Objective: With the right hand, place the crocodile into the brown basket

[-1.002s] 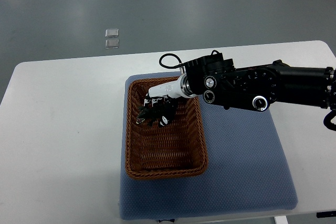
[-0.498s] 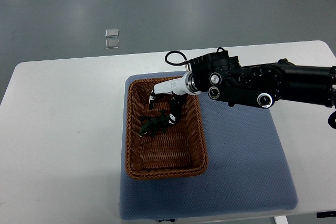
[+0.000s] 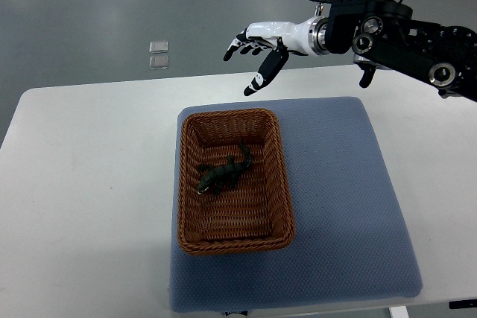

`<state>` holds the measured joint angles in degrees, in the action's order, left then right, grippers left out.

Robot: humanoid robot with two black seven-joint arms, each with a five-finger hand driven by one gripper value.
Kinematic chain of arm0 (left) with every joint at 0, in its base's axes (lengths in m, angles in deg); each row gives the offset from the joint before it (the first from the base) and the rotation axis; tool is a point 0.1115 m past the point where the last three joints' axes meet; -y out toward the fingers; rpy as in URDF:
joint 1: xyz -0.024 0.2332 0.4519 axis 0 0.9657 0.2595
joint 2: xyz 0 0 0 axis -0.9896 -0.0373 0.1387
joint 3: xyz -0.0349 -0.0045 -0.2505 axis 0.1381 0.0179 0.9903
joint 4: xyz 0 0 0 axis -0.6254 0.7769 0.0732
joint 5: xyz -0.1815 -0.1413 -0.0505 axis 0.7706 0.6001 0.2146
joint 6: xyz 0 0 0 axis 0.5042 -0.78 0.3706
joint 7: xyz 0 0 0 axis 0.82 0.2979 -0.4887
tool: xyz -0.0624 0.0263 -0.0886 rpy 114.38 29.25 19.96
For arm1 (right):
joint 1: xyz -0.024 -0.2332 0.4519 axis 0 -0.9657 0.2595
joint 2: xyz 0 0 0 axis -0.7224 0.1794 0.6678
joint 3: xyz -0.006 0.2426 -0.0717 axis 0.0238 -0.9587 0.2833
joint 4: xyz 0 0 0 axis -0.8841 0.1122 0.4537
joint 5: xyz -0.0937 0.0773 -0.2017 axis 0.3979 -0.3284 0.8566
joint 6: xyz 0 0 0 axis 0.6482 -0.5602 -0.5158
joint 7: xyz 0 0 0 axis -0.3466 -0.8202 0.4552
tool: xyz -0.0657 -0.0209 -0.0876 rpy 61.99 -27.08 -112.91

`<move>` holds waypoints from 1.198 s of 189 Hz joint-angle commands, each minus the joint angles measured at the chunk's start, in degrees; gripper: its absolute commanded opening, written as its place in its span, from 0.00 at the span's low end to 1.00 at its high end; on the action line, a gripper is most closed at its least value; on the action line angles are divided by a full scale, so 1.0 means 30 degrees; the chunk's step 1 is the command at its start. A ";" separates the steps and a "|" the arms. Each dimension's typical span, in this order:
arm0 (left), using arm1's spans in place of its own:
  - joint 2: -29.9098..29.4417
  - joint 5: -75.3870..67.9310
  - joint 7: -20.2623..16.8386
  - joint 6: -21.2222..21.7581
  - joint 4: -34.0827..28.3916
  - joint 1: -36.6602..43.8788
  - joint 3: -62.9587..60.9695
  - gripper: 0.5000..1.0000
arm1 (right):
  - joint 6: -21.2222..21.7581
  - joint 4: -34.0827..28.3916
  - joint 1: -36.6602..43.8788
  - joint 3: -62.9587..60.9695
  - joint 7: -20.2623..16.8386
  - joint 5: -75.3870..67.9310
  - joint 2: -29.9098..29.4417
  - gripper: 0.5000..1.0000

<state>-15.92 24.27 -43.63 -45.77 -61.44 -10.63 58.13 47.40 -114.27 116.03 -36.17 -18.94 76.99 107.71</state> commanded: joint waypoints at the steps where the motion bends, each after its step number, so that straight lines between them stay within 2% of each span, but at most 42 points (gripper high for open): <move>1: 0.0000 -0.0044 0.0000 0.0000 0.0033 -0.0001 0.0000 1.00 | -0.0637 0.0501 -0.1708 -0.3288 0.0566 -0.2097 0.0180 0.85; 21: 0.0000 -0.0044 0.0000 0.0000 0.0033 -0.0060 0.0030 1.00 | -0.1165 0.1058 -0.3702 -0.6015 0.1064 -0.3301 0.0033 0.85; 50: 0.0000 -0.0015 0.0000 0.0000 0.0033 -0.0031 -0.0058 1.00 | -0.1429 0.1731 -0.6952 -1.0613 0.3114 -0.5115 -0.0698 0.85; 93: 0.0000 -0.0044 0.0000 0.0000 0.0063 -0.0060 -0.0058 1.00 | -0.1341 0.3489 -1.0205 -1.4598 0.5224 -0.9948 -0.2632 0.85; 158: 0.0000 -0.0044 0.0000 0.0000 0.0033 -0.0060 -0.0088 1.00 | -0.1194 0.5043 -1.1377 -1.4951 0.5400 -1.5692 -0.3541 0.88; 226: 0.0000 -0.0015 0.0000 0.0000 0.0033 -0.0060 -0.0058 1.00 | -0.1224 0.5131 -1.1583 -1.5068 0.5781 -1.6543 -0.3599 0.88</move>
<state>-15.92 24.17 -43.63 -45.77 -61.35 -10.80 57.95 43.70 -98.88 81.36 -81.38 -1.63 27.38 96.99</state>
